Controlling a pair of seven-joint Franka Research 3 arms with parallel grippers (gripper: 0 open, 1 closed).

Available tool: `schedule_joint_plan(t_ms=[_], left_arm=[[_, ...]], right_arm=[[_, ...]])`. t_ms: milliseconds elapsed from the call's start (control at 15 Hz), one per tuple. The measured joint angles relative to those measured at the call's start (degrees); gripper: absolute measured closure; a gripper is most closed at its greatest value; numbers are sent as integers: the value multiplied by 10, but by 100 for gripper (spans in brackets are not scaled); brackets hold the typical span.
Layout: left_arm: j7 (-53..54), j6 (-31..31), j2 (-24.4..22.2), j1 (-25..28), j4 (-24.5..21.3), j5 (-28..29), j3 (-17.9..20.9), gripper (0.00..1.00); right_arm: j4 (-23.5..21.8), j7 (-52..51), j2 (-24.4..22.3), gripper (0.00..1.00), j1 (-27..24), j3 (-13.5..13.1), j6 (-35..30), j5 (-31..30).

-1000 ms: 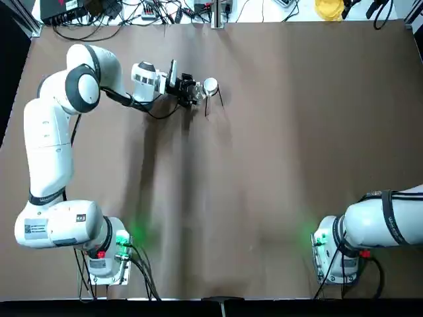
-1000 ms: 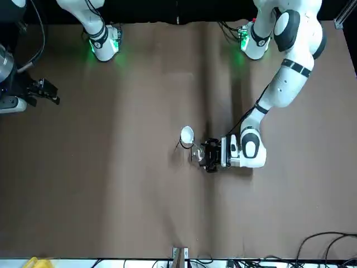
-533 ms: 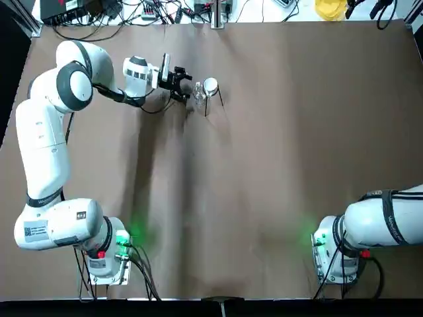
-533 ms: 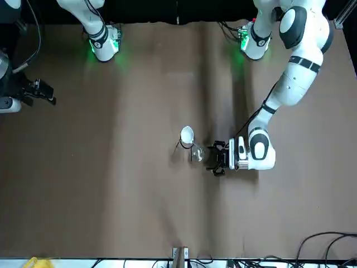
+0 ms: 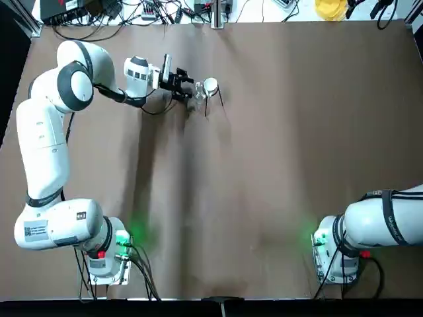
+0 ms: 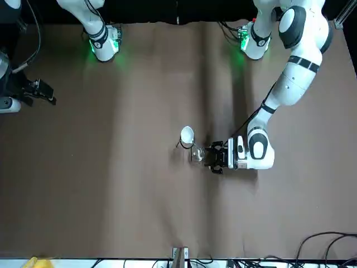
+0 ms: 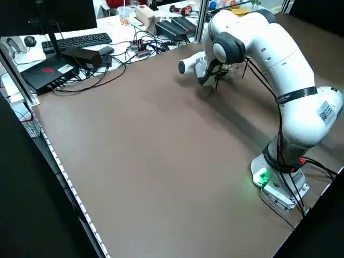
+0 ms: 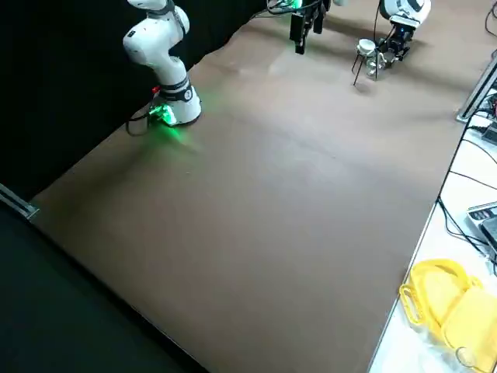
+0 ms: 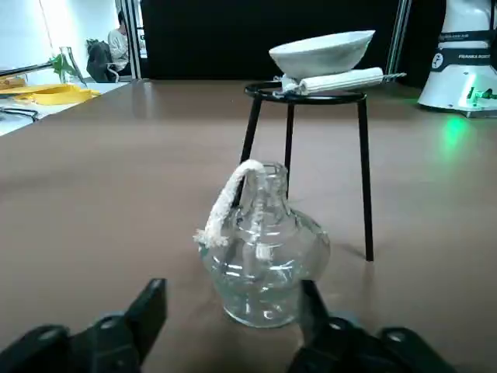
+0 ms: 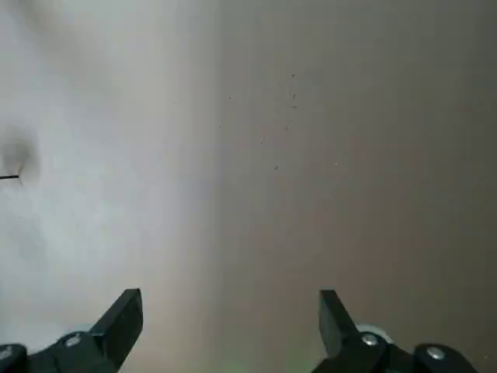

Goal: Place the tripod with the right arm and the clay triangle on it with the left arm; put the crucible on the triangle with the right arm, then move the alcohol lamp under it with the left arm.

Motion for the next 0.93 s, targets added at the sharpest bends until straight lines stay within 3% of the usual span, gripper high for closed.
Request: schedule_joint_plan(t_ms=[67,267,933], left_arm=[[0,-1,0,0,0,0,1,33],[0,-9,0,-3,-1,0,7,38],[0,-34,1,-28,-2,12,14,37]], right_arm=[[0,0,0,0,0,0,0,0],[0,-1,0,0,0,0,0,0],[0,-2,0,0,0,1,0,0]])
